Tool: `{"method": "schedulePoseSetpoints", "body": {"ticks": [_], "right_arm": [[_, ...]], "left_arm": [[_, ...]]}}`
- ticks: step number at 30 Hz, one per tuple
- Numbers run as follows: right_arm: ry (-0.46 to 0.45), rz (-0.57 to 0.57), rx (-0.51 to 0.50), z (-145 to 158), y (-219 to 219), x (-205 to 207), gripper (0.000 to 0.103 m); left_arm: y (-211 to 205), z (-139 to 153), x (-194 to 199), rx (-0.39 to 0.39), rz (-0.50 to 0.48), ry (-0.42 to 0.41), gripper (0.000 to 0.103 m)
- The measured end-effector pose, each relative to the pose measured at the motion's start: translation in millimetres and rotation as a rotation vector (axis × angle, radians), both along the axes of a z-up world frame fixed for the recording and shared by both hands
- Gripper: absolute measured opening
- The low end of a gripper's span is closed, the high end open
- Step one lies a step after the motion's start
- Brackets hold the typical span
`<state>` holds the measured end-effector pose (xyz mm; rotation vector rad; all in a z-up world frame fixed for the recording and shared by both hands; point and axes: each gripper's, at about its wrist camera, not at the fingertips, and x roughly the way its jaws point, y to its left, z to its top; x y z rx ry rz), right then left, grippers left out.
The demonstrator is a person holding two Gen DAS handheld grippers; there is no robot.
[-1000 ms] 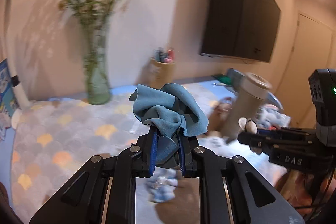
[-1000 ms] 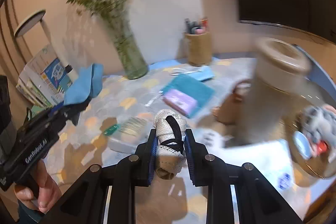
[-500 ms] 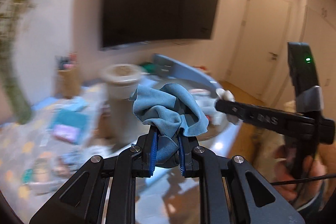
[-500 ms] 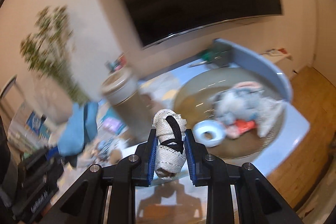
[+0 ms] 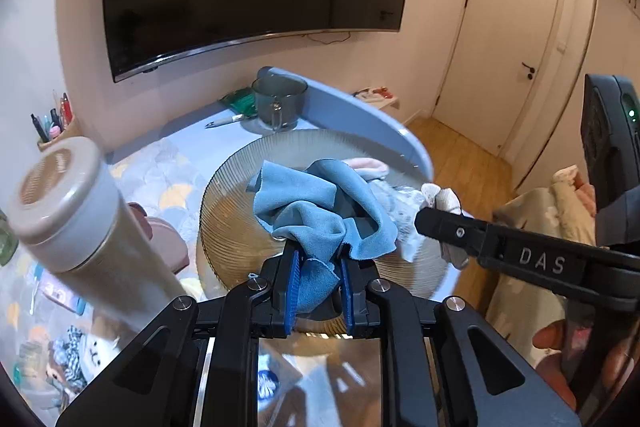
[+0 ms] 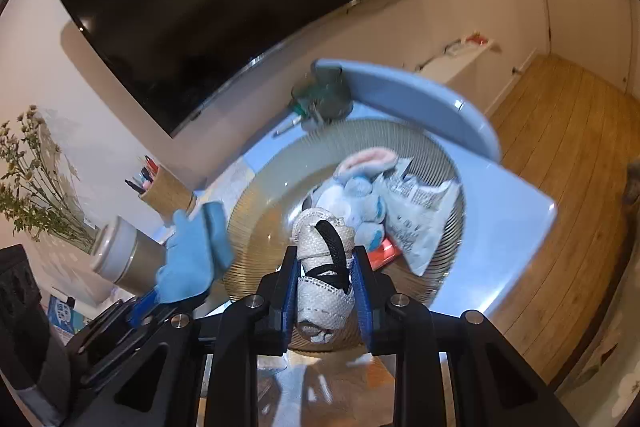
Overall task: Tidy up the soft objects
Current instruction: 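Open the left gripper over the bowl while the right gripper releases the shoe, then move both grippers back over the table toward the remaining items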
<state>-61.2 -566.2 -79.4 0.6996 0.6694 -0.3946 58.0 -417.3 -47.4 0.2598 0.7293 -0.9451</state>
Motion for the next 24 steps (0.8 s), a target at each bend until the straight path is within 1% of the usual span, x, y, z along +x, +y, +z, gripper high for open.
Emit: {"method": "schedulePoseSetpoints", "body": {"ticks": [1, 2, 3, 4, 5, 6, 7, 9, 11, 14, 17, 20, 24], "right_arm": [[0.017, 0.003, 0.0, -3.5, -1.7, 4.9, 0.025], [0.029, 0.003, -0.002, -7.3, -4.3, 8.1, 0.025], [0.051, 0.003, 0.003, -10.8, -6.4, 12.8, 0.03], [0.061, 0.003, 0.015, -14.5, -7.5, 14.6, 0.044], [0.063, 0.01, 0.051, -18.0, -10.6, 15.7, 0.052], [0.042, 0.014, 0.068, -19.6, -11.6, 14.2, 0.058], [0.023, 0.012, 0.072, -20.0, -12.8, 12.1, 0.058], [0.022, -0.002, 0.051, -17.0, -12.4, 6.9, 0.058], [0.019, -0.005, 0.05, -15.1, -10.8, 3.7, 0.058], [0.007, 0.001, 0.052, -10.1, -4.0, -4.7, 0.058], [0.011, 0.005, 0.027, -4.1, 6.2, -9.1, 0.058], [-0.002, 0.029, 0.035, -0.5, 20.5, -10.7, 0.058], [0.004, 0.079, 0.014, 2.4, 51.1, -7.1, 0.058]], "left_arm": [[-1.7, -3.3, 1.7, 0.002, -0.01, 0.01, 0.025], [-1.9, -5.9, 2.9, 0.001, -0.012, 0.022, 0.04], [-0.5, -8.7, 5.7, -0.003, 0.0, 0.036, 0.046], [0.5, -10.4, 6.6, -0.005, 0.004, 0.041, 0.061], [2.5, -11.4, 7.5, -0.007, 0.008, 0.04, 0.069], [5.0, -10.6, 6.6, -0.011, 0.008, 0.034, 0.069], [6.8, -9.9, 6.5, -0.017, 0.0, 0.035, 0.069], [10.3, -6.9, 4.0, -0.032, -0.018, 0.041, 0.069], [17.4, -1.1, -3.9, -0.047, -0.037, 0.042, 0.069], [32.2, 10.1, -16.2, -0.07, -0.058, 0.024, 0.069], [51.7, 22.3, -26.9, -0.093, -0.056, -0.004, 0.069], [74.1, 32.0, -32.9, -0.113, -0.044, -0.015, 0.069], [115.0, 44.8, -36.8, -0.144, 0.002, -0.042, 0.069]]}}
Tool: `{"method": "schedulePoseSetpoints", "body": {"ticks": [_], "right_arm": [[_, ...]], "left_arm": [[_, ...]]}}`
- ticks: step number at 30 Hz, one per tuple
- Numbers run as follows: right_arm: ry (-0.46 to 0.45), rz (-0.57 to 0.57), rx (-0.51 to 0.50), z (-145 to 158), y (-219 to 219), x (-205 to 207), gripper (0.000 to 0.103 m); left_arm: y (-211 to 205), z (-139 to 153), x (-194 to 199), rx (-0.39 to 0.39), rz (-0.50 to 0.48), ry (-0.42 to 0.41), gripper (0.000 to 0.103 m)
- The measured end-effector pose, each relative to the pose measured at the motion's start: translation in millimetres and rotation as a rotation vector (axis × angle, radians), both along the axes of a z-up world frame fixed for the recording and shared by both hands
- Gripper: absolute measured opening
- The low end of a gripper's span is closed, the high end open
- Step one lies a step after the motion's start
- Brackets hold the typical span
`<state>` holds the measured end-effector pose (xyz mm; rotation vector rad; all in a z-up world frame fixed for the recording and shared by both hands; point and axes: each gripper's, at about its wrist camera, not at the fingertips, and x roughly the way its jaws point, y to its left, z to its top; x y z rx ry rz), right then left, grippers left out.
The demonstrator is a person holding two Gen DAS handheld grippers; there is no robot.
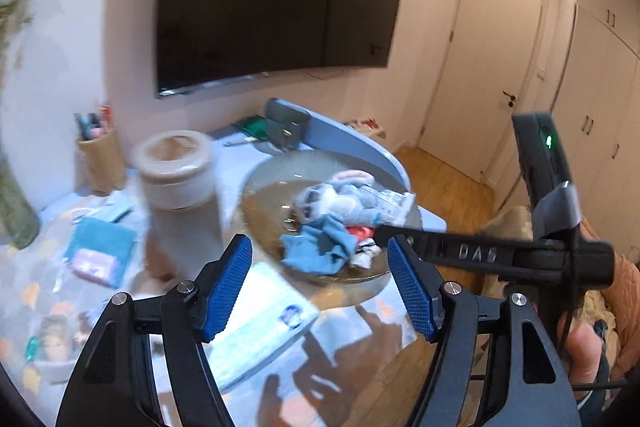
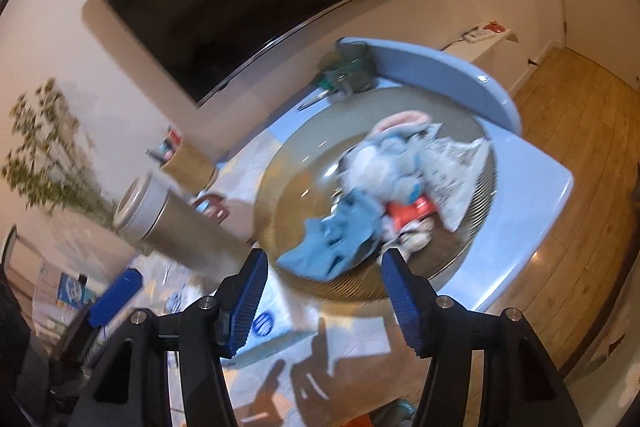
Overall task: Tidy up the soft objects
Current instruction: 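Move both grippers back over the table toward the remaining items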
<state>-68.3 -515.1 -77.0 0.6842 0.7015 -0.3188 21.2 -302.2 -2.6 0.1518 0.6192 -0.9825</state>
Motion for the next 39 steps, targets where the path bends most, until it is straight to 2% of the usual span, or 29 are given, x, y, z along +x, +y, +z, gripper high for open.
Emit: {"method": "schedulePoseSetpoints", "body": {"ticks": [6, 12, 17, 19, 25, 28, 29, 30, 31, 33, 35, 37, 39], "right_arm": [[0.022, 0.117, -0.058, 5.3, 59.2, 13.5, 0.058], [0.013, 0.239, -0.106, 11.9, 123.9, 38.6, 0.058], [0.018, 0.349, -0.124, 9.3, 177.8, 68.2, 0.059], [0.032, 0.382, -0.142, 6.9, 195.4, 78.2, 0.059], [0.077, 0.497, -0.183, -8.5, 250.7, 113.4, 0.059], [0.075, 0.54, -0.216, -16.4, 273.5, 126.3, 0.059], [0.062, 0.556, -0.233, -18.7, 282.9, 131.2, 0.059], [0.039, 0.568, -0.253, -20.8, 290.6, 133.8, 0.064], [-0.014, 0.576, -0.307, -25.3, 302.5, 135.7, 0.076], [-0.074, 0.544, -0.409, -35.9, 319.3, 136.5, 0.086], [-0.101, 0.529, -0.497, -55.1, 337.2, 140.7, 0.086], [-0.115, 0.532, -0.537, -65.7, 346.6, 145.6, 0.086], [-0.106, 0.539, -0.558, -74.2, 349.8, 151.7, 0.086]], "left_arm": [[91.5, 22.6, 15.8, -0.061, 0.159, -0.03, 0.07], [179.3, 45.6, 39.3, -0.028, 0.403, -0.105, 0.072], [244.9, 52.0, 56.7, -0.078, 0.504, -0.096, 0.081], [272.5, 47.6, 62.7, -0.093, 0.542, -0.076, 0.081], [326.7, -2.1, 94.1, -0.098, 0.657, 0.024, 0.081], [345.6, -36.6, 104.8, -0.063, 0.757, 0.043, 0.081], [350.0, -50.6, 108.8, -0.028, 0.805, 0.052, 0.081], [352.5, -67.0, 111.9, 0.012, 0.849, 0.064, 0.081], [353.7, -84.6, 113.8, 0.033, 0.87, 0.08, 0.081], [352.6, -111.6, 116.1, 0.06, 0.877, 0.107, 0.081], [347.4, -129.5, 116.1, 0.084, 0.87, 0.093, 0.081], [341.7, -141.2, 116.7, 0.115, 0.857, 0.07, 0.081], [339.4, -146.9, 120.4, 0.122, 0.846, 0.093, 0.081]]}}
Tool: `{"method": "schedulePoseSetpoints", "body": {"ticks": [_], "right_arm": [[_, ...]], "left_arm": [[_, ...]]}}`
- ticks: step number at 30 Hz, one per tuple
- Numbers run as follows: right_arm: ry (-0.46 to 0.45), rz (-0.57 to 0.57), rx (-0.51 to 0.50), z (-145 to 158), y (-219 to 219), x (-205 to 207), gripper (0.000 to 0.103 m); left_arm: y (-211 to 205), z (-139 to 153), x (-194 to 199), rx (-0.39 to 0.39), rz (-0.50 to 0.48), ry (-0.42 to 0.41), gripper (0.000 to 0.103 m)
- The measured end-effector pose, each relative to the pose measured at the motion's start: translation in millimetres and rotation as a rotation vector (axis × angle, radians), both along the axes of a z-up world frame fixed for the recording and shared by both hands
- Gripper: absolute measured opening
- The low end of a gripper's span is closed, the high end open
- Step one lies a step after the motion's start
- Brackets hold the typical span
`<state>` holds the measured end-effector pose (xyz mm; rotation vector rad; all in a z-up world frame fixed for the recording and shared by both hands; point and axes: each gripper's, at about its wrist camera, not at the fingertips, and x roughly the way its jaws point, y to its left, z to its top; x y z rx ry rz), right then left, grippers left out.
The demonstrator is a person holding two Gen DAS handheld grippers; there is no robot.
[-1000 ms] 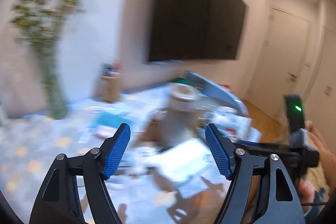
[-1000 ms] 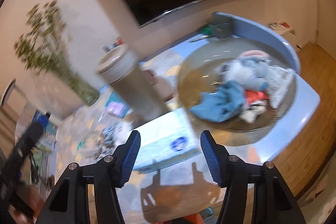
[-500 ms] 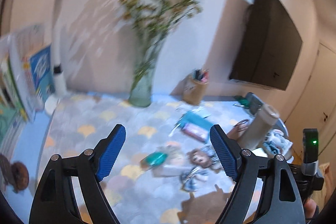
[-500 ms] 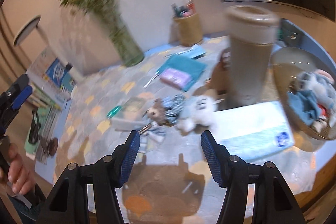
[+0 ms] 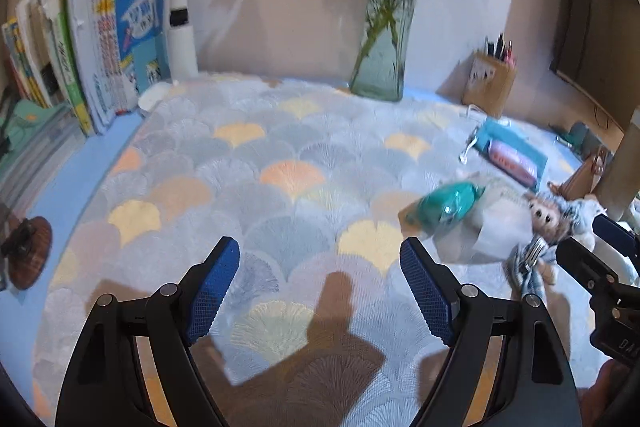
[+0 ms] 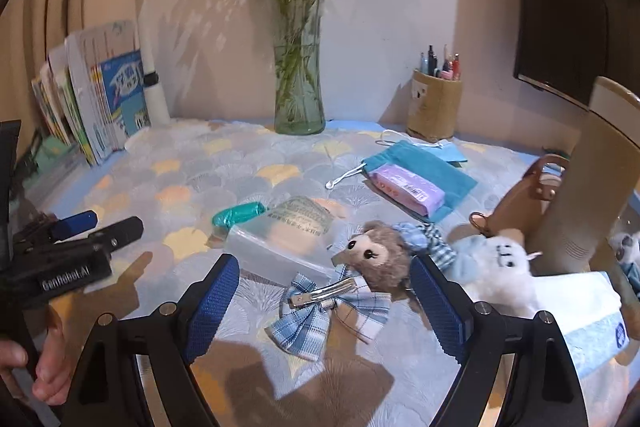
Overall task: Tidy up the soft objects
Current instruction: 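Move both grippers back over the table toward the remaining items, then grasp the teal packet with the left gripper while the right gripper grasps the printed clear bag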
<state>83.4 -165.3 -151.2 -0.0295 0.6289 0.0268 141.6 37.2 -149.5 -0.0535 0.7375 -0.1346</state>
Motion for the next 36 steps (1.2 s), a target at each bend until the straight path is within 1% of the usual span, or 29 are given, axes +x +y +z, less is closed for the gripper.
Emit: {"method": "schedulePoseSetpoints", "body": {"ticks": [2, 3, 6, 9, 12, 13, 14, 15, 17, 19, 21, 23, 24, 26, 28, 30, 32, 34, 36], "right_arm": [[0.016, -0.008, -0.003, -7.2, -1.4, 5.5, 0.086], [0.038, -0.014, 0.016, -14.0, -5.8, 9.5, 0.086], [0.094, -0.022, 0.084, -23.9, -18.1, 17.5, 0.086], [0.126, -0.017, 0.138, -29.5, -26.1, 22.8, 0.086], [0.127, -0.018, 0.154, -29.5, -29.1, 23.0, 0.086], [0.12, -0.02, 0.155, -28.6, -29.1, 21.4, 0.086], [0.112, -0.022, 0.155, -26.6, -29.2, 19.3, 0.086], [0.117, -0.024, 0.153, -24.6, -28.5, 18.1, 0.086], [0.137, -0.006, 0.167, -19.2, -26.2, 18.1, 0.086], [0.141, 0.031, 0.177, -4.0, -21.4, 19.0, 0.086], [0.146, 0.046, 0.153, 11.8, -13.7, 25.6, 0.086], [0.167, 0.055, 0.146, 21.6, -7.2, 38.6, 0.086], [0.187, 0.06, 0.161, 23.7, -5.5, 47.2, 0.086], [0.226, 0.062, 0.207, 23.2, -6.1, 61.7, 0.086], [0.28, 0.052, 0.266, 15.7, -9.8, 79.3, 0.086], [0.345, 0.037, 0.307, 0.5, -14.0, 95.8, 0.086], [0.383, 0.033, 0.335, -11.4, -16.6, 103.6, 0.086], [0.387, 0.05, 0.364, -18.4, -16.3, 108.7, 0.086], [0.393, 0.052, 0.338, -21.5, -12.4, 113.2, 0.086]], "left_arm": [[3.7, -0.9, 1.6, -0.024, -0.008, 0.008, 0.081], [7.2, -2.4, 1.6, -0.048, -0.013, 0.018, 0.081], [12.5, -6.6, 7.5, -0.079, -0.018, 0.055, 0.081], [10.3, -8.5, 8.1, -0.077, -0.026, 0.065, 0.081], [5.9, -7.5, 5.6, -0.05, -0.038, 0.061, 0.081], [3.8, -6.2, 4.2, -0.036, -0.045, 0.074, 0.081], [2.4, -5.0, 3.4, -0.028, -0.049, 0.094, 0.081], [-0.3, -1.9, 0.8, 0.001, -0.059, 0.146, 0.081], [-0.7, 8.1, -5.6, 0.029, -0.07, 0.172, 0.08], [-1.7, 25.8, -10.8, 0.032, -0.121, 0.163, 0.081], [-6.7, 44.6, -9.3, 0.048, -0.167, 0.134, 0.081], [-15.4, 53.6, -3.7, 0.098, -0.193, 0.097, 0.081], [-23.2, 55.1, 1.8, 0.137, -0.223, 0.077, 0.081], [-38.6, 48.0, 17.5, 0.166, -0.304, 0.074, 0.081], [-51.0, 35.5, 32.1, 0.174, -0.366, 0.098, 0.08], [-64.0, 22.5, 42.5, 0.205, -0.43, 0.09, 0.08], [-71.8, 14.9, 49.6, 0.232, -0.456, 0.094, 0.076], [-76.1, 8.0, 60.3, 0.218, -0.481, 0.11, 0.073], [-76.5, 2.4, 71.2, 0.182, -0.505, 0.128, 0.073]]}}
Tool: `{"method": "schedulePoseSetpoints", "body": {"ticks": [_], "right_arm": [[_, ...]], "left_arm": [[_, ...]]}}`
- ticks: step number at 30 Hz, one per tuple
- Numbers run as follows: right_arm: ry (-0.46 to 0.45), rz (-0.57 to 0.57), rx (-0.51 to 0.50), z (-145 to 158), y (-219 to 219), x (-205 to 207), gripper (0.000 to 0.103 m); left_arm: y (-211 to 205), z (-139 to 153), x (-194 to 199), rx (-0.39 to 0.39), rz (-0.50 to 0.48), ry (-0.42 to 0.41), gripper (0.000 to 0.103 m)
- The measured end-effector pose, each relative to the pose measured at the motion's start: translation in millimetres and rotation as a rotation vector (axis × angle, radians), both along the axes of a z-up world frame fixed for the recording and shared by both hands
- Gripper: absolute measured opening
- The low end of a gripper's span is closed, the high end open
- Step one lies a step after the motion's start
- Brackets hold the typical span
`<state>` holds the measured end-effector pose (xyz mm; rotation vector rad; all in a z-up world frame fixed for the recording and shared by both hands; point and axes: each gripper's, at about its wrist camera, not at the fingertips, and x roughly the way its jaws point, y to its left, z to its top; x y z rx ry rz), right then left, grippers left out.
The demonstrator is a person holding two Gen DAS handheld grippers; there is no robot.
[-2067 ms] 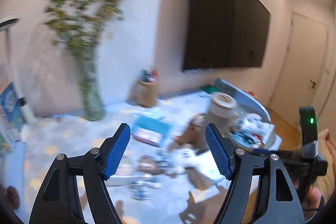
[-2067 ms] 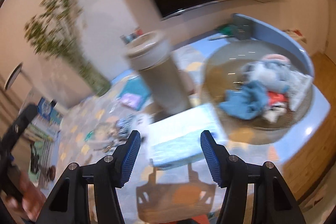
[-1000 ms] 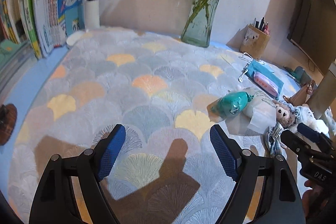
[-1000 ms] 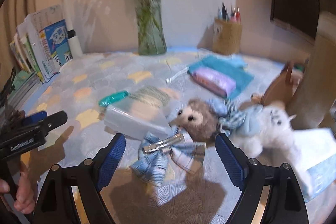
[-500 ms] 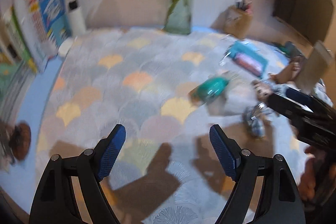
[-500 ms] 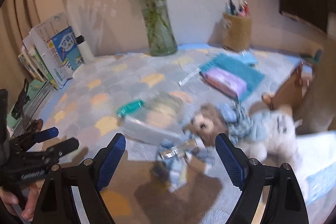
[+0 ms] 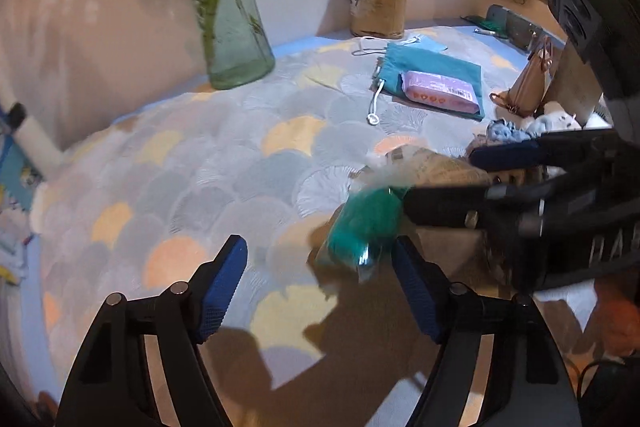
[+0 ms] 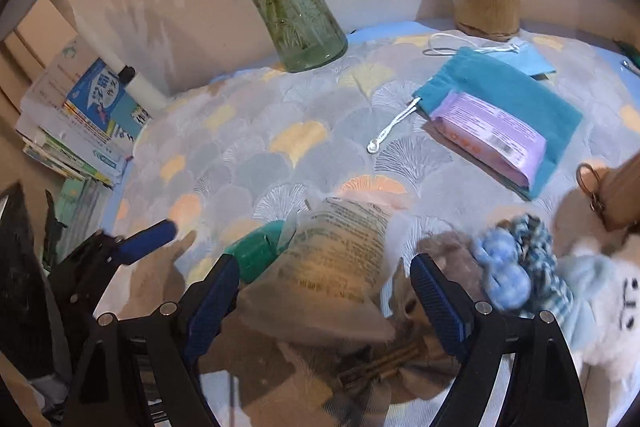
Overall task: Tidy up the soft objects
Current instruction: 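Grasp the teal packet with the left gripper while the right gripper grasps the printed clear bag, then lift and carry the teal packet and printed bag over the glass bowl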
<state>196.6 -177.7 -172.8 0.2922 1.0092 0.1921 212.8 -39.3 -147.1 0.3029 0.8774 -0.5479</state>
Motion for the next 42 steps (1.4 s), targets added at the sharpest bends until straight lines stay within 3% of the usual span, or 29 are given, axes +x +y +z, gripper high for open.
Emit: {"method": "schedulePoseSetpoints", "body": {"ticks": [3, 6, 7, 10, 14, 16, 19, 24, 27, 29, 32, 35, 36, 37, 39, 42], "right_arm": [[0.012, 0.006, -0.025, -6.3, 3.7, 3.9, 0.086], [-0.001, 0.01, -0.056, -6.7, 6.1, 3.3, 0.082], [-0.007, 0.016, -0.064, -6.8, 7.1, 2.6, 0.08], [-0.03, 0.035, -0.051, -8.2, 4.7, -1.5, 0.068], [-0.058, 0.043, -0.031, -9.2, 2.5, -4.8, 0.063], [-0.061, 0.048, -0.027, -7.8, 2.7, -6.0, 0.043], [-0.072, 0.088, -0.002, -3.7, 9.4, -9.9, 0.04], [-0.104, 0.208, -0.001, 4.2, 46.0, -32.1, 0.04], [-0.124, 0.284, -0.044, 8.8, 74.4, -43.7, 0.04], [-0.13, 0.319, -0.087, 7.3, 88.1, -50.9, 0.04], [-0.086, 0.351, -0.146, -3.9, 100.1, -58.4, 0.042], [-0.059, 0.345, -0.175, -9.4, 97.9, -67.3, 0.062], [-0.05, 0.344, -0.174, -9.2, 96.0, -69.7, 0.069], [-0.042, 0.345, -0.167, -8.1, 93.5, -72.3, 0.074], [-0.035, 0.344, -0.134, -5.7, 87.1, -77.1, 0.077], [-0.022, 0.325, -0.116, -6.9, 84.0, -75.5, 0.078]], "left_arm": [[-7.2, -8.6, 8.7, -0.003, -0.027, 0.011, 0.069], [-11.7, -17.5, 14.3, -0.017, -0.024, 0.03, 0.053], [-11.9, -19.5, 16.1, -0.031, -0.024, 0.044, 0.043], [-9.6, -20.0, 16.8, -0.073, -0.024, 0.047, 0.036], [-2.5, -8.4, 9.5, -0.086, 0.008, 0.001, 0.035], [7.9, 0.0, 4.1, -0.114, 0.031, -0.009, 0.035], [31.2, 14.3, -10.3, -0.162, 0.068, -0.02, 0.035], [76.5, 23.9, -40.3, -0.199, 0.112, -0.004, 0.035], [85.2, 12.9, -53.0, -0.141, 0.117, 0.001, 0.035], [90.6, 2.5, -55.7, -0.118, 0.13, 0.026, 0.038], [103.3, -9.8, -52.2, -0.17, 0.175, 0.109, 0.046], [112.6, -15.5, -54.5, -0.207, 0.189, 0.166, 0.051], [116.1, -16.3, -54.5, -0.228, 0.199, 0.185, 0.058], [117.8, -16.1, -55.5, -0.245, 0.207, 0.191, 0.073], [118.8, -12.7, -58.9, -0.279, 0.21, 0.18, 0.078], [110.8, -13.5, -56.5, -0.262, 0.208, 0.17, 0.078]]}}
